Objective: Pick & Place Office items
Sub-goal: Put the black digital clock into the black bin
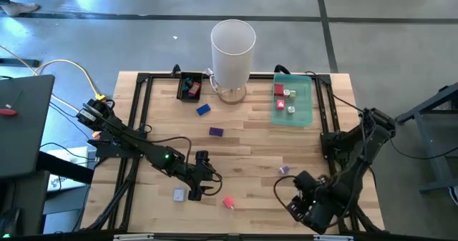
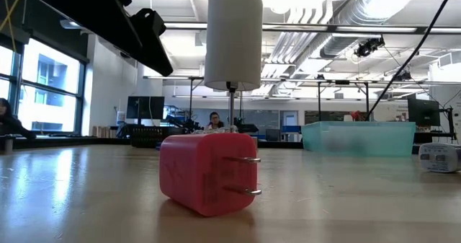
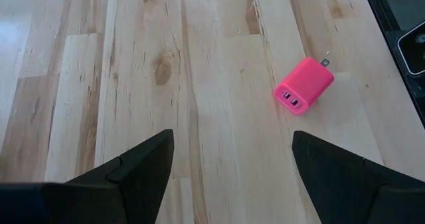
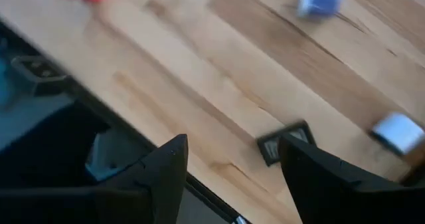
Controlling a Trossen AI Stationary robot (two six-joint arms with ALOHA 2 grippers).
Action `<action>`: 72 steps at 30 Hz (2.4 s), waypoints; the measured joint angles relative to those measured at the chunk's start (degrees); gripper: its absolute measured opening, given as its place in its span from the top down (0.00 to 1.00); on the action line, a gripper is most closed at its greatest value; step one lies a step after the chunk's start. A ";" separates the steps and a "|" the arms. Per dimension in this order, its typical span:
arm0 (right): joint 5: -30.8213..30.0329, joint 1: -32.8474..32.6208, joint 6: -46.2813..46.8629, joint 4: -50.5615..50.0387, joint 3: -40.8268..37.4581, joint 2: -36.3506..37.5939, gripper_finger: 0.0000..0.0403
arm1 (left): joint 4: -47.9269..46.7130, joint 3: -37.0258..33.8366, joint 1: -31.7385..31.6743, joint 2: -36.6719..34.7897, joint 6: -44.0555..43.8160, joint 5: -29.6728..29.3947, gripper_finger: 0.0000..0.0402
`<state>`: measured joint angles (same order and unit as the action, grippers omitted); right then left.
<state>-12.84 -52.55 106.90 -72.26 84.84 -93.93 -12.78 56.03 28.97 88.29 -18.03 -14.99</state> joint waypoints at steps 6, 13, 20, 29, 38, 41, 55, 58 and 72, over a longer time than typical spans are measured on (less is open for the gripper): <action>2.46 -2.68 15.70 -2.21 -2.28 -0.31 0.45 | -0.02 0.00 0.00 0.00 0.61 0.00 0.26; 10.08 -4.67 22.51 2.99 -7.66 -0.32 0.45 | 0.13 0.00 -0.86 0.00 4.15 0.01 0.26; 10.27 -5.66 20.55 9.77 -9.90 -0.31 0.45 | 4.35 0.00 -3.85 0.00 8.99 -0.01 0.26; -0.63 -7.13 23.75 12.57 -9.90 -0.31 0.45 | 5.64 -0.02 -6.47 0.00 9.12 0.27 0.26; 5.25 -5.63 30.04 13.43 -9.90 -4.16 0.45 | 5.80 -0.02 -6.47 0.00 10.74 0.27 0.26; 7.43 -4.80 30.81 12.09 -9.90 -5.94 0.45 | 5.93 -0.02 -6.47 0.00 10.76 0.27 0.26; 11.64 -2.84 32.23 4.56 -9.90 -8.66 0.45 | 5.99 -0.02 -6.36 0.00 10.71 0.27 0.26; 11.53 -2.84 32.35 4.82 -9.90 -8.69 0.45 | 5.99 -0.02 -6.36 0.00 10.72 0.27 0.26; 12.27 -2.78 32.53 17.10 -17.83 -8.81 0.45 | 5.97 -0.02 -6.36 0.00 10.74 0.27 0.26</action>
<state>-0.57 -55.33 139.43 -55.16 67.01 -102.74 -6.81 56.01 22.61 88.29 -7.29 -14.72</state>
